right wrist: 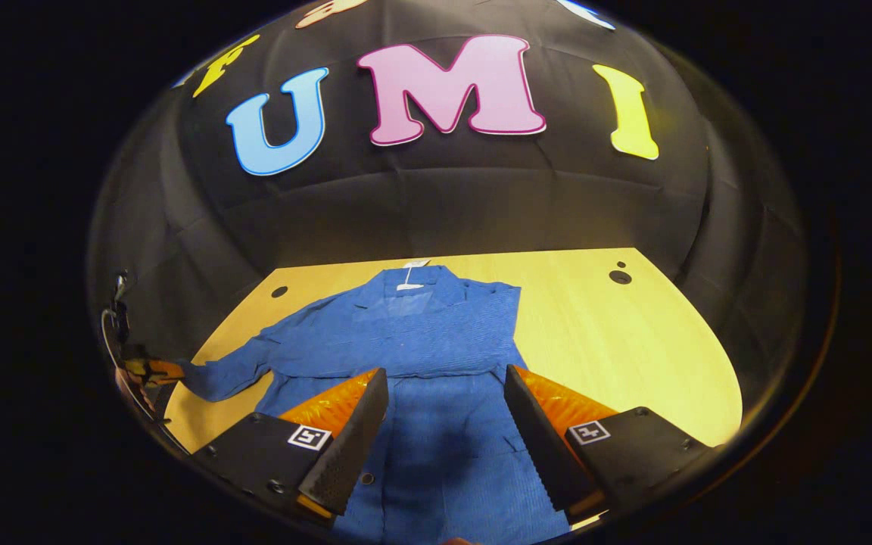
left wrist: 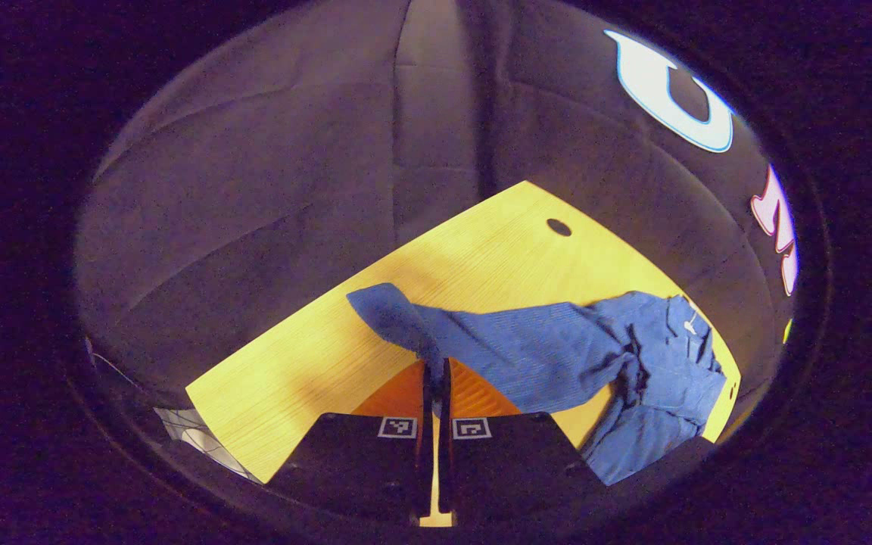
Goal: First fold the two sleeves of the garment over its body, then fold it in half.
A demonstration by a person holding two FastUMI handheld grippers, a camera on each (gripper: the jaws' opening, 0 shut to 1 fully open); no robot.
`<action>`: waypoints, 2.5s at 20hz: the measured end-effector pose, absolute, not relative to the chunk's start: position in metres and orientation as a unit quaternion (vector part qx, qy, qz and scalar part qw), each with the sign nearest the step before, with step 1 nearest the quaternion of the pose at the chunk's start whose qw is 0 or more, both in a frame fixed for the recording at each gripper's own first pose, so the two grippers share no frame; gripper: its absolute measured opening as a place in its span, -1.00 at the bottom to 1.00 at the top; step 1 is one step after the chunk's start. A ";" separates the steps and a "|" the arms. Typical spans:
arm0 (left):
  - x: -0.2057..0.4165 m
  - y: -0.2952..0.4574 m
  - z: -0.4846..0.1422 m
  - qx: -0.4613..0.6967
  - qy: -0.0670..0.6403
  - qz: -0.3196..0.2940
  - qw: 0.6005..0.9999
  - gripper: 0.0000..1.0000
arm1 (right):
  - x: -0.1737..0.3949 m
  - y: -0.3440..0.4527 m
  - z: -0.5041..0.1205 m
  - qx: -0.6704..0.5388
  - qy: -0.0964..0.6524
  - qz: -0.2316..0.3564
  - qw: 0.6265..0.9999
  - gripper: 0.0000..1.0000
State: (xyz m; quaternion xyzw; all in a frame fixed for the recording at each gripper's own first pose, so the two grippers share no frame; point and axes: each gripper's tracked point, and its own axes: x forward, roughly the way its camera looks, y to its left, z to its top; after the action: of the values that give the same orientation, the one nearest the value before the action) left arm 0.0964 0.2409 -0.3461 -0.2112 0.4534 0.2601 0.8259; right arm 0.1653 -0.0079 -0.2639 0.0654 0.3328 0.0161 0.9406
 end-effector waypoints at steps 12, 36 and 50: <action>0.267 -0.074 -0.325 -0.117 0.453 -0.060 0.882 -0.99 | 0.146 -0.090 -0.273 0.075 0.351 -0.028 0.933 0.96; 0.087 0.027 -0.303 -0.221 0.352 -0.012 0.909 0.70 | 0.022 -0.108 -0.293 0.085 0.414 -0.070 0.904 0.97; -0.123 0.096 -0.409 -0.062 0.598 0.046 0.798 0.65 | -0.091 -0.090 -0.375 0.040 0.571 -0.089 0.815 0.99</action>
State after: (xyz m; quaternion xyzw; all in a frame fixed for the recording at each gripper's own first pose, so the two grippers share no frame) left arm -0.1231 0.0958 -0.4087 -0.0617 0.5979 0.0456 0.7979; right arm -0.0911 -0.0895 -0.3746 0.0403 0.5708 -0.0888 0.8152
